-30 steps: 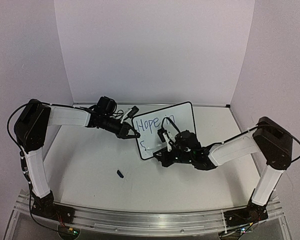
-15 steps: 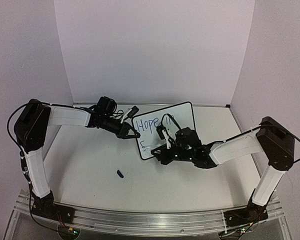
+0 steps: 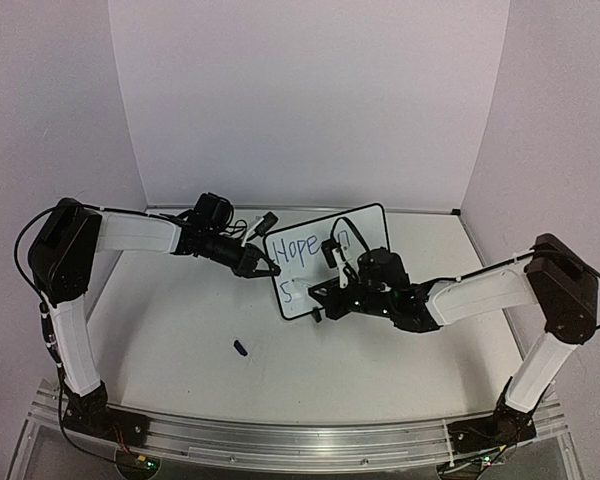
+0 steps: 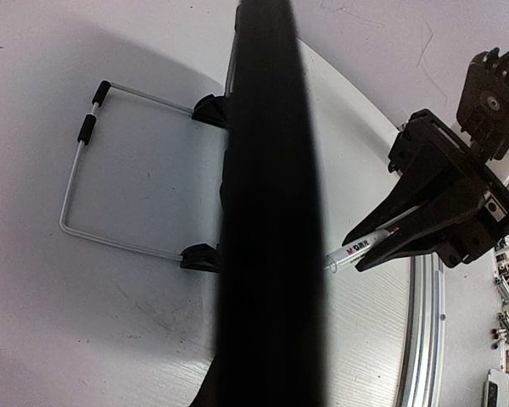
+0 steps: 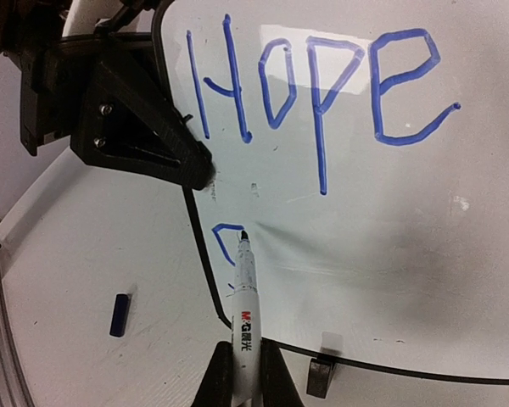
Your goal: Write a sentence on the whiteboard
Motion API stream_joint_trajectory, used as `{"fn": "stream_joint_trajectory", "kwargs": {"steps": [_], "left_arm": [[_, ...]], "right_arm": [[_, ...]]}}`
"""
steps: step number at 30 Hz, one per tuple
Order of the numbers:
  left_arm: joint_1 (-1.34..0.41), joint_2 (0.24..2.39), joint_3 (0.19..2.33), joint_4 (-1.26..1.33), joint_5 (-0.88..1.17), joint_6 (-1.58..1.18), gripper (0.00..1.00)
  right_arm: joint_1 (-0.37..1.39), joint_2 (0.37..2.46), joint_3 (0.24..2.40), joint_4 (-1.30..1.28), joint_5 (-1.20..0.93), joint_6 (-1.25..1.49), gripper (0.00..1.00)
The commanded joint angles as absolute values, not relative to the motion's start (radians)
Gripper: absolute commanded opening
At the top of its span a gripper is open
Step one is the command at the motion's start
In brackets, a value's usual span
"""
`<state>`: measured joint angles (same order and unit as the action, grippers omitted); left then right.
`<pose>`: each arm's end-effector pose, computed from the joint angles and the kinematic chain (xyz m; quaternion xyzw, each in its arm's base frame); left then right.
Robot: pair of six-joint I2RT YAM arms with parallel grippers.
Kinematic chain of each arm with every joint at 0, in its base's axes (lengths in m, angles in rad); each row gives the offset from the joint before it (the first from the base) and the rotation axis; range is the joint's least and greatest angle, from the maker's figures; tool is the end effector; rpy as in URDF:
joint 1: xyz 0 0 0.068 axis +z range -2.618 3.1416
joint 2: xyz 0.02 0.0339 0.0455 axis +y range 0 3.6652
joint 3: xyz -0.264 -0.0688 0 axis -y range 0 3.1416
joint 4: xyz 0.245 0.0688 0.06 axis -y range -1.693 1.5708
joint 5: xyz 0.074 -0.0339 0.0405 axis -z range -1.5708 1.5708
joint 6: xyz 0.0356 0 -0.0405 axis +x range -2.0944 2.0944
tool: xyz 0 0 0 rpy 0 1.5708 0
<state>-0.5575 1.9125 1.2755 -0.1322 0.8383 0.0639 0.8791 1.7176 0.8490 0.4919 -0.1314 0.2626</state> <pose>0.3351 -0.2401 0.1967 0.4083 0.7522 -0.4504 0.2540 0.2288 0.2835 0.1862 -0.2855 0.7751 0.3488 0.4427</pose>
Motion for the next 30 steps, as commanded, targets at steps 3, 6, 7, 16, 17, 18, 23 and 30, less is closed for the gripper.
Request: {"fn": "stream_joint_trajectory", "kwargs": {"steps": [3, 6, 7, 16, 17, 18, 23, 30], "left_arm": [[-0.577, 1.922, 1.301, -0.176, 0.849, 0.075, 0.0], [-0.577, 1.922, 1.301, -0.177, 0.849, 0.075, 0.0], [-0.577, 1.922, 1.301, -0.177, 0.849, 0.075, 0.0], [-0.577, 1.922, 1.301, -0.178, 0.85, 0.076, 0.0], [-0.577, 1.923, 1.301, -0.177, 0.85, 0.075, 0.0], [-0.577, 1.923, 1.301, -0.178, 0.849, 0.075, 0.0], [-0.577, 1.922, 1.301, -0.179, 0.849, 0.076, 0.0], [-0.576, 1.921, 1.302, -0.179, 0.848, 0.077, 0.0]], "right_arm": [[0.87, 1.753, 0.888, 0.48, -0.12, 0.252, 0.0], [0.868, 1.762, 0.887, 0.477, -0.12, 0.253, 0.0], [0.867, 1.763, 0.888, 0.476, -0.121, 0.253, 0.0], [0.866, 1.764, 0.848, 0.466, -0.116, 0.276, 0.0], [0.867, 1.765, 0.845, 0.466, -0.12, 0.28, 0.0], [0.867, 1.767, 0.843, 0.466, -0.121, 0.281, 0.0], [0.866, 1.772, 0.836, 0.466, -0.127, 0.287, 0.0], [0.866, 1.766, 0.823, 0.466, -0.142, 0.299, 0.0]]}}
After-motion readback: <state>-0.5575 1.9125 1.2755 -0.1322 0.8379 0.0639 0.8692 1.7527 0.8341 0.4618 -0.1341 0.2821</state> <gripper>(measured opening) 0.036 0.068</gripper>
